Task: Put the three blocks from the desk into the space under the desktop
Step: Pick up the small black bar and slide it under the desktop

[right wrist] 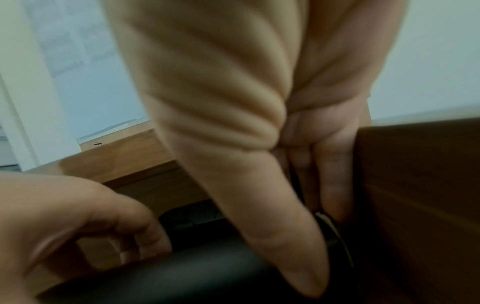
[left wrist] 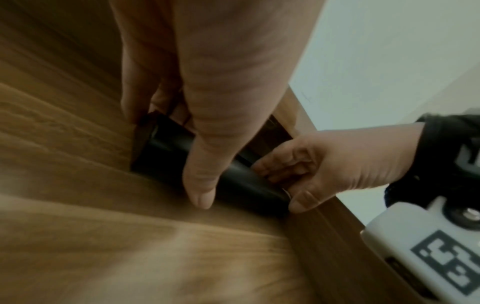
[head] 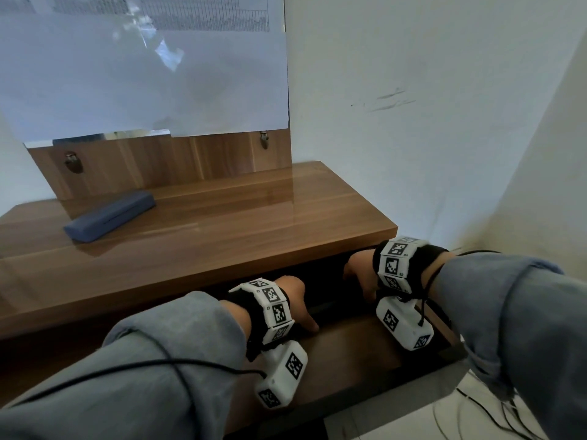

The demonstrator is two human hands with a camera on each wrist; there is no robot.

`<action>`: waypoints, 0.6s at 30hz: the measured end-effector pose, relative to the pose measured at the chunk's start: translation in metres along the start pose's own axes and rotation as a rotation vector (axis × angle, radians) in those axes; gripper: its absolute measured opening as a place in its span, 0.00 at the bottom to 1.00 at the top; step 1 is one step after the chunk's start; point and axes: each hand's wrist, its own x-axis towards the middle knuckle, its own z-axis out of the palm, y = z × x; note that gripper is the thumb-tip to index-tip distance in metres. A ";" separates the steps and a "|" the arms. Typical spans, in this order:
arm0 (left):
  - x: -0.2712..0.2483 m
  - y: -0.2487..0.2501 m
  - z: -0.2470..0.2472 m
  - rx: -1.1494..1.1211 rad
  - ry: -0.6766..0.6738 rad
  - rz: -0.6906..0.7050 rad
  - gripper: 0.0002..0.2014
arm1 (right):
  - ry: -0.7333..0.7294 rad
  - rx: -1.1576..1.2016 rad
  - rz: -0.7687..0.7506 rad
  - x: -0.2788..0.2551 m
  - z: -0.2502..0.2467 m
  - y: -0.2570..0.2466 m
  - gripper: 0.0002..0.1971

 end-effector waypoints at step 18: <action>-0.037 -0.009 -0.037 0.044 0.191 0.146 0.26 | 0.167 0.397 -0.042 -0.029 -0.038 -0.015 0.26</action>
